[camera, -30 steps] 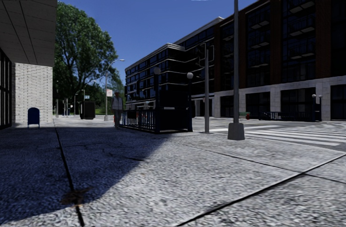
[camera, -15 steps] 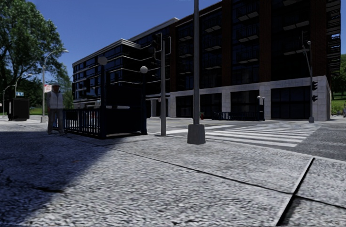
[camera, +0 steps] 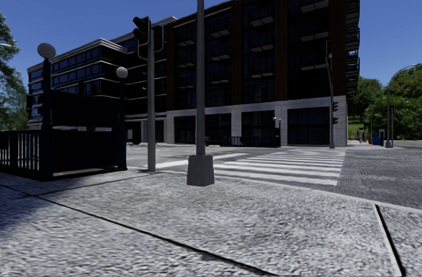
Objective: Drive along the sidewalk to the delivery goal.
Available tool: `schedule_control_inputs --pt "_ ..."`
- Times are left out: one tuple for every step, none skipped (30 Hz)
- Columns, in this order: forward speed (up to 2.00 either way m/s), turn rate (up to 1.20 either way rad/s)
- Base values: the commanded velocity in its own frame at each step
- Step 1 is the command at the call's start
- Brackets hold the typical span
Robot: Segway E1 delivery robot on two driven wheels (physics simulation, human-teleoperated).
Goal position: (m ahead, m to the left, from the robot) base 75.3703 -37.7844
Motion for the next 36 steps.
schedule_control_inputs --pt "2.0 -0.49" --pt "2.0 -0.49" --pt "2.0 -0.49" --pt "2.0 -0.49" --pt "2.0 -0.49" --pt "2.0 -0.49" --pt "2.0 -0.49" --pt "2.0 -0.49" --pt "2.0 -0.49" --pt "2.0 -0.49" --pt "2.0 -0.49" --pt "2.0 -0.49" --pt "2.0 -0.49" --pt "2.0 -0.49" --pt "2.0 -0.49" --pt "2.0 -0.49" --pt "2.0 -0.49" --pt "2.0 -0.49" --pt "2.0 -0.49" --pt "2.0 -0.49" --pt "2.0 -0.49" --pt "2.0 -0.49" --pt "2.0 -0.49" --pt "2.0 -0.49" --pt "2.0 -0.49" --pt "2.0 -0.49" --pt "2.0 -0.48" --pt "2.0 -0.42" --pt "2.0 -0.39" --pt "2.0 -0.39" --pt "2.0 -0.38" --pt "2.0 -0.38" --pt "2.0 -0.26" --pt "2.0 -0.08" --pt "2.0 0.0" --pt "2.0 0.0"
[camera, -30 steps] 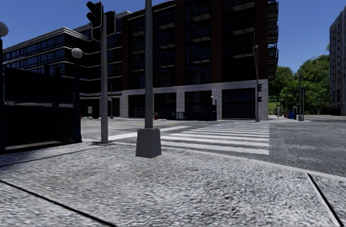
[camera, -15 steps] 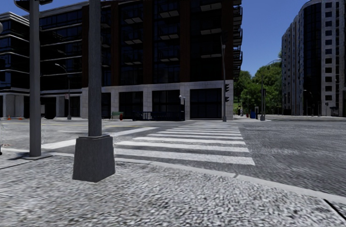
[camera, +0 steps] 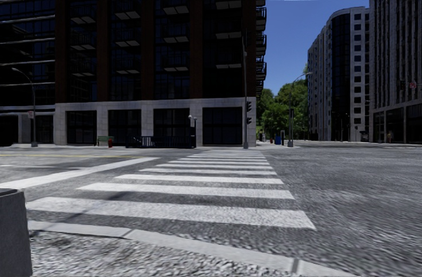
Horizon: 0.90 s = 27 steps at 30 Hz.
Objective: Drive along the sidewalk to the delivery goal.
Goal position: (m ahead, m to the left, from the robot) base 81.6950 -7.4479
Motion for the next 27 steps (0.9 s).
schedule_control_inputs --pt "2.0 0.0" --pt "2.0 0.0" --pt "2.0 0.0" --pt "2.0 0.0" --pt "2.0 0.0" --pt "2.0 0.0" --pt "2.0 0.0" --pt "2.0 0.0" --pt "2.0 0.0" --pt "2.0 0.0" --pt "2.0 0.0" --pt "2.0 0.0" --pt "2.0 0.0" --pt "2.0 0.0" --pt "1.92 0.0" --pt "1.92 0.0" --pt "1.76 0.0" --pt "1.67 0.0" --pt "1.64 0.0" --pt "1.62 0.0" --pt "1.62 0.0" --pt "1.59 0.0" --pt "1.58 0.0" --pt "1.57 0.0" --pt "1.57 0.0" --pt "1.57 0.0" --pt "1.57 0.0"
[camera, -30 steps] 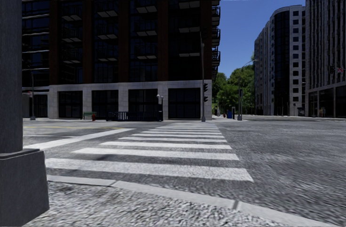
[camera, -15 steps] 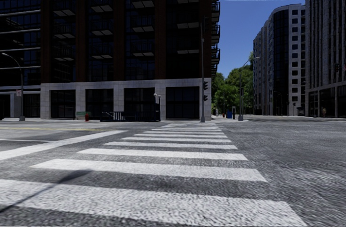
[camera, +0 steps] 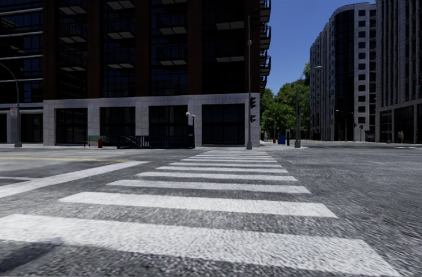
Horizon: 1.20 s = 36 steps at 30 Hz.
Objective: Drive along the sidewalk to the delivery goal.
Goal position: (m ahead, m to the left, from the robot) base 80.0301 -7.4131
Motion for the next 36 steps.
schedule_control_inputs --pt "1.57 0.0" --pt "1.57 0.0" --pt "1.57 0.0" --pt "1.57 0.0" --pt "1.57 0.0" --pt "1.57 0.0" --pt "1.57 0.0" --pt "1.57 0.0" --pt "1.57 0.0" --pt "1.57 0.0" --pt "1.57 0.0" --pt "1.57 0.0" --pt "1.57 0.0" --pt "1.57 0.0" --pt "1.57 0.0" --pt "1.57 0.0" --pt "1.57 0.0" --pt "1.57 0.0" --pt "1.57 0.0" --pt "1.57 0.0" --pt "1.57 0.0" --pt "1.57 0.0" --pt "1.57 0.0" --pt "1.57 0.0" --pt "1.57 0.0" --pt "1.57 0.0" --pt "1.57 0.0" --pt "1.57 0.0" --pt "1.57 0.0" --pt "1.57 0.0" --pt "1.57 0.0" --pt "1.57 0.0" --pt "1.73 0.0" --pt "2.0 0.0" --pt "2.0 0.0" --pt "2.0 0.0"
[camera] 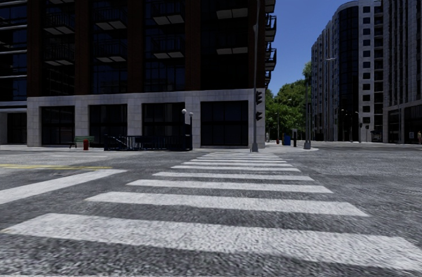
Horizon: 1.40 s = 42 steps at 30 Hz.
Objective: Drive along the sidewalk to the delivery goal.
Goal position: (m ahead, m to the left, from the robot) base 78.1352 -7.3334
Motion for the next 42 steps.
schedule_control_inputs --pt "2.0 0.0" --pt "2.0 0.0" --pt "2.0 0.0" --pt "2.0 0.0" --pt "2.0 0.0" --pt "2.0 0.0" --pt "2.0 0.0" --pt "2.0 0.0" --pt "2.0 0.0" --pt "2.0 0.0" --pt "2.0 0.0" --pt "2.0 0.0" --pt "2.0 0.0" --pt "2.0 0.0" --pt "2.0 0.0" --pt "2.0 0.0" --pt "2.0 0.0" --pt "2.0 0.0" --pt "2.0 0.0" --pt "2.0 0.0" --pt "2.0 0.0" --pt "2.0 0.0" --pt "2.0 0.0" --pt "2.0 0.0" --pt "2.0 0.0" --pt "2.0 0.0" --pt "2.0 0.0" --pt "2.0 0.0" --pt "2.0 0.0" --pt "2.0 0.0" --pt "2.0 0.0" --pt "2.0 0.0" --pt "2.0 0.0" --pt "2.0 0.0" --pt "2.0 0.0" --pt "2.0 0.0" --pt "2.0 0.0" --pt "2.0 0.0" --pt "2.0 0.0" --pt "2.0 0.0" --pt "2.0 -0.03" --pt "2.0 -0.1"
